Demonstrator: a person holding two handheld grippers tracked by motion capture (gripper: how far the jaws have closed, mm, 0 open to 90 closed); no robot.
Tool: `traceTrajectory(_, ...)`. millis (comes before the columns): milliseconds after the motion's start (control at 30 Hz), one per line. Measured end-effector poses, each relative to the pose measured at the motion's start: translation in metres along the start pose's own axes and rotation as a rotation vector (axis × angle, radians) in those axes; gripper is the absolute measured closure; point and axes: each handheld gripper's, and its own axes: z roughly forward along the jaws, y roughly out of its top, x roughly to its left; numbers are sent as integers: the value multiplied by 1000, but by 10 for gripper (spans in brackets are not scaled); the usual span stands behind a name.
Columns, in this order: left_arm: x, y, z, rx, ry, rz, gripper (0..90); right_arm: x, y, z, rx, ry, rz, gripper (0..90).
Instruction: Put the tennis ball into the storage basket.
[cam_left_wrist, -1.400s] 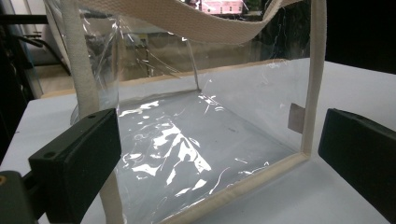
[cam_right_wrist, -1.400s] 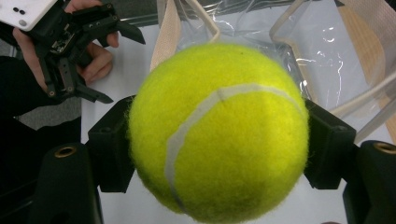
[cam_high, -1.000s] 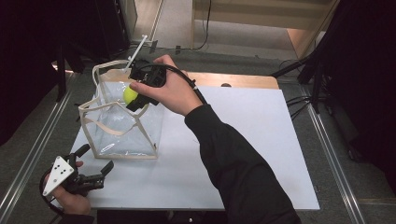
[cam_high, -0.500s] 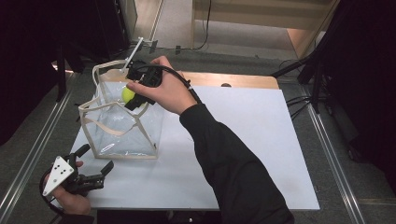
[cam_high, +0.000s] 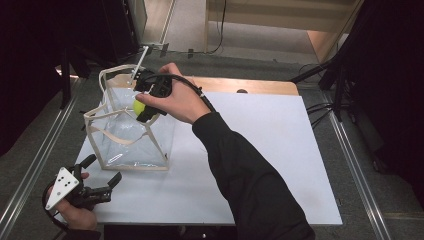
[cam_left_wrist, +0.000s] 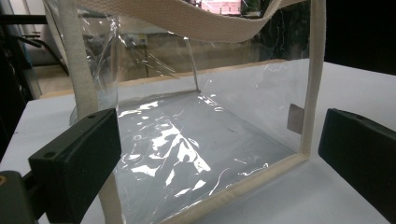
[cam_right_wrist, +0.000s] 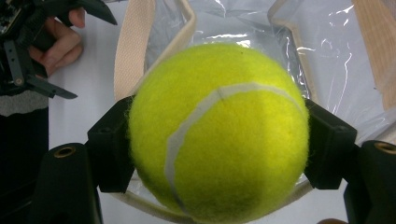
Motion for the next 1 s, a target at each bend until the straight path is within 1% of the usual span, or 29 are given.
traceTrajectory(33, 0, 0, 0, -1, -1, -2, 0, 0, -1, 0, 4, 2, -8, 234)
traceTrajectory(100, 0, 0, 0, 2, 0, 0, 0, 2, -2, -2, 3, -16, -23, 230)
traceTrajectory(167, 0, 0, 0, 3, 0, 1, 0, 3, -3, -4, -6, -15, -27, 207)
traceTrajectory(200, 0, 0, 0, 3, 0, 1, 0, 4, -4, -5, -10, -17, -38, 169)
traceTrajectory(233, 0, 0, 0, 3, 1, 1, 0, 4, -5, -6, -15, -33, -44, 117)
traceTrajectory(267, 0, 0, 0, 3, 1, 2, 0, 4, -6, -7, -24, -41, -44, 104)
traceTrajectory(300, 0, 0, 0, 4, 1, 1, 0, 5, -7, -9, -29, -36, -40, 101)
traceTrajectory(333, 0, 0, 0, 3, 1, 1, 0, 4, -7, -10, -34, -43, -45, 79)
traceTrajectory(367, 0, 0, 0, 4, 1, 1, 0, 5, -8, -12, -35, -55, -38, 61)
traceTrajectory(433, 0, 0, 0, 3, 2, 1, 0, 5, -10, -15, -48, -59, -42, 0)
traceTrajectory(467, 0, 0, 0, 4, 2, 1, 0, 6, -11, -17, -57, -59, -35, 0)
traceTrajectory(533, 0, 0, 0, 3, 2, 1, 0, 6, -15, -20, -82, -43, -28, 0)
traceTrajectory(633, 0, 0, 0, 6, 2, 3, 0, 7, -21, -24, -98, -56, -32, 0)
traceTrajectory(667, 0, 0, 1, 4, 1, 2, 0, 7, -23, -25, -103, -59, -25, 0)
traceTrajectory(733, 0, 0, 1, 5, 2, 3, 0, 8, -28, -27, -110, -55, -18, 0)
traceTrajectory(767, 0, 0, 1, 5, 2, 2, 0, 8, -31, -27, -114, -62, -15, 0)
traceTrajectory(800, 0, 0, 1, 5, 3, 1, 0, 8, -33, -28, -118, -57, -11, 0)
traceTrajectory(867, 0, 0, 1, 5, 4, 1, 0, 9, -39, -29, -126, -63, 0, 0)
traceTrajectory(900, 0, 0, 1, 5, 3, 2, 0, 8, -41, -30, -124, -67, 1, 0)
traceTrajectory(933, 0, 0, 1, 8, 4, 4, 0, 8, -44, -30, -130, -59, -1, 0)
traceTrajectory(1000, 0, 0, 1, 8, 4, 3, 0, 8, -49, -31, -127, -65, 10, 0)
